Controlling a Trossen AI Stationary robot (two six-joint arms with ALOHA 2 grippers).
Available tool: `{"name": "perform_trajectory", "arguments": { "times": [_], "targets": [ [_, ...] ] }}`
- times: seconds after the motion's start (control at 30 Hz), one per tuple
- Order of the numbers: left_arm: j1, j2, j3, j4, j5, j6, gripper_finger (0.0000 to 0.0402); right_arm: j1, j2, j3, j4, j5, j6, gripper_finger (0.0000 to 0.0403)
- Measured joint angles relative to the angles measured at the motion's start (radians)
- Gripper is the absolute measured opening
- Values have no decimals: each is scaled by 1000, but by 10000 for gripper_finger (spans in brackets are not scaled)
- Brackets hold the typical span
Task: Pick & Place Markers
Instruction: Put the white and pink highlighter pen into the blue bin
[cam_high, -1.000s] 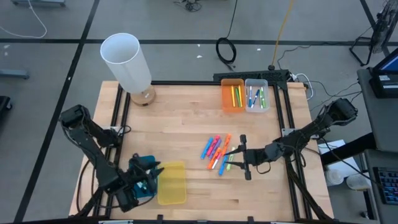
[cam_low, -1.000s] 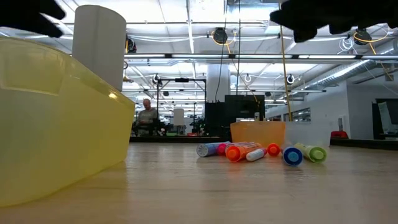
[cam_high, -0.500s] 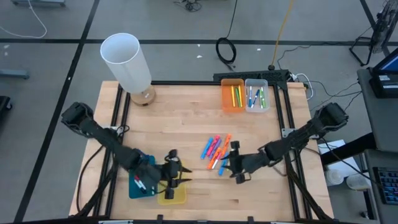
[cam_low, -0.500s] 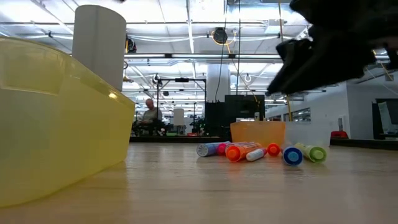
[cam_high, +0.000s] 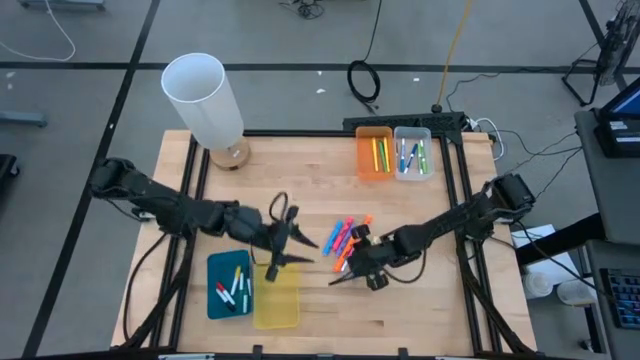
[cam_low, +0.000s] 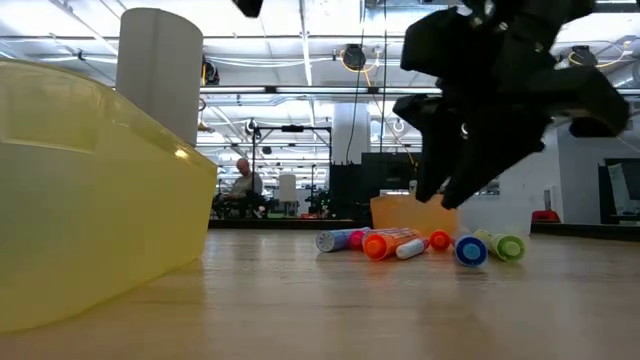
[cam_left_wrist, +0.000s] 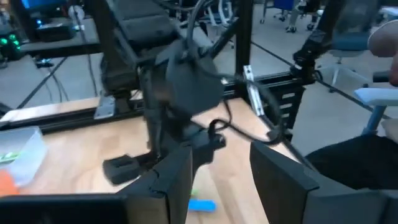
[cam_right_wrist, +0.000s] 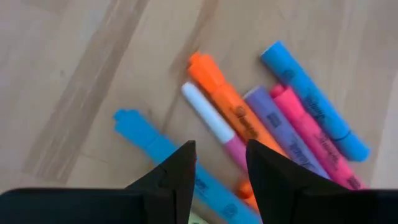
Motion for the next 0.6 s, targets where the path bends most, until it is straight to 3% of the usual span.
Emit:
{"name": "perform_trajectory", "arguments": {
  "times": [0.37,0.6],
  "targets": [
    [145,-30,-32,-18,57,1,171,-92,-2,-42,37,-106,-80,130],
    [174,-30,-32,-30,57,-30,171,-118,-2,-104,100,-109,-115,130]
  ]
}}
